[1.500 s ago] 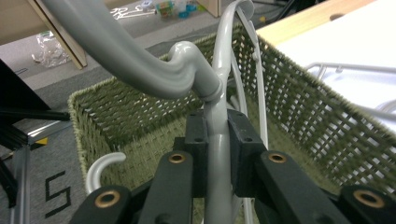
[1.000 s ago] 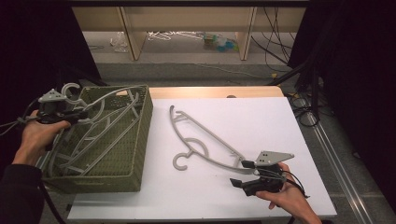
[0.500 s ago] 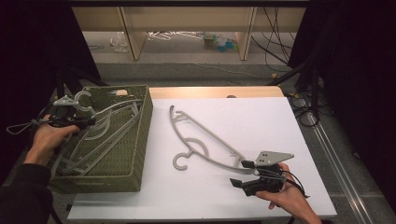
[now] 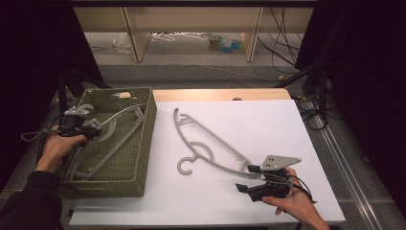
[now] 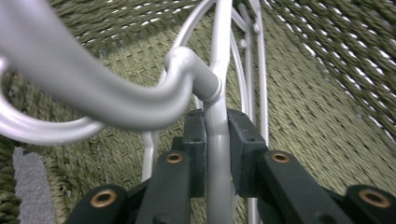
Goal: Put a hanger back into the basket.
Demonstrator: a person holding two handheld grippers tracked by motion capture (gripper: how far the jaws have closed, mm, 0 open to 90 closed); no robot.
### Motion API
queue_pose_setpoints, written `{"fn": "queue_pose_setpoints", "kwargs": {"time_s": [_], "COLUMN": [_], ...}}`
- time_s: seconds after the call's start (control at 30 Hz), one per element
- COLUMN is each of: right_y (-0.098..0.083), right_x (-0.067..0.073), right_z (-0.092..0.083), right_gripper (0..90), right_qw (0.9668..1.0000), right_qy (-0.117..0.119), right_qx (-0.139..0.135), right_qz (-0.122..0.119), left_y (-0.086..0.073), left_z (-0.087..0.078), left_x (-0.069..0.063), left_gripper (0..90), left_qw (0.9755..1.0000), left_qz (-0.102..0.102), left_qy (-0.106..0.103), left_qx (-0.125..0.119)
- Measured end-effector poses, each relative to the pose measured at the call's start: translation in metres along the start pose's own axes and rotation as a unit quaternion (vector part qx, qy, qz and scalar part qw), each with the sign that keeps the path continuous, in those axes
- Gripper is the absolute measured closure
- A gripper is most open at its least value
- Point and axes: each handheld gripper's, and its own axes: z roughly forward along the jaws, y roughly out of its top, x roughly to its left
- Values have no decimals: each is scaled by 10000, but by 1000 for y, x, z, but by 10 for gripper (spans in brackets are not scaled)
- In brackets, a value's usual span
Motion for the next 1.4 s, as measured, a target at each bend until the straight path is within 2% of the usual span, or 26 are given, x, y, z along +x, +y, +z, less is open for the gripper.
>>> {"fn": "queue_pose_setpoints", "kwargs": {"time_s": [0.03,0.1,0.17,0.2,0.3,0.37,0.4,0.47,0.53,0.7,0.73,0.77,0.83,0.93,1.0,1.03,1.1,1.17,1.2,1.23,1.3,1.33,1.37,1.4], "right_y": [0,0,0,0,0,0,0,0,0,0,-1,-1,-1,-1,-1,-1,-1,-1,-1,-1,-1,0,0,0], "right_x": [0,0,-1,-1,-1,0,0,0,0,0,0,1,1,1,1,1,2,2,2,2,2,2,2,2], "right_z": [0,0,0,0,0,0,0,0,1,2,2,2,2,3,4,4,5,5,5,5,5,5,5,5], "right_gripper": [226,226,226,226,226,226,226,226,226,226,226,226,225,225,224,224,224,223,223,222,222,222,222,222], "right_qw": [10000,10000,10000,10000,10000,10000,10000,10000,10000,10000,10000,10000,10000,10000,10000,10000,10000,10000,10000,10000,10000,10000,10000,10000], "right_qy": [10,-1,-4,-7,-5,-6,-1,-5,2,-17,-19,-12,15,18,18,22,50,53,51,42,42,48,48,43], "right_qx": [-7,-11,-12,-10,-12,-13,-9,-12,-8,-20,-18,-17,6,6,-1,4,24,19,17,17,28,32,32,18], "right_qz": [-3,1,-3,0,4,-1,8,20,-2,-26,-23,-5,32,-3,9,-9,-6,-14,-17,-15,0,7,2,-22], "left_y": [-1,-1,-1,-1,-1,0,0,1,1,-1,-2,-3,-7,-10,-13,-15,-17,-20,-22,-24,-29,-31,-34,-37], "left_z": [0,-4,-9,-13,-27,-35,-39,-45,-54,-68,-71,-72,-77,-80,-82,-83,-83,-83,-82,-81,-79,-77,-75,-72], "left_x": [0,1,2,3,1,-3,-7,-17,-25,-55,-65,-71,-94,-112,-128,-136,-148,-161,-171,-175,-187,-191,-194,-200], "left_gripper": [748,719,652,649,587,556,544,490,465,395,389,379,353,331,307,304,298,291,288,285,282,279,277,265], "left_qw": [9999,9999,9995,9993,9987,9983,9977,9934,9912,9856,9842,9838,9816,9791,9763,9736,9710,9712,9703,9697,9703,9696,9675,9639], "left_qz": [-72,-15,-142,-155,-298,-288,-315,-584,-585,-508,-453,-393,-239,-98,-77,-115,-110,29,84,140,140,124,189,203], "left_qy": [64,146,284,328,299,252,189,93,8,-204,-281,-308,-444,-587,-740,-923,-1057,-1133,-1148,-1165,-1214,-1265,-1364,-1551], "left_qx": [-60,27,-17,-44,-302,-434,-562,-982,-1191,-1601,-1690,-1720,-1840,-1943,-2030,-2085,-2144,-2096,-2130,-2143,-2090,-2091,-2122,-2155]}}
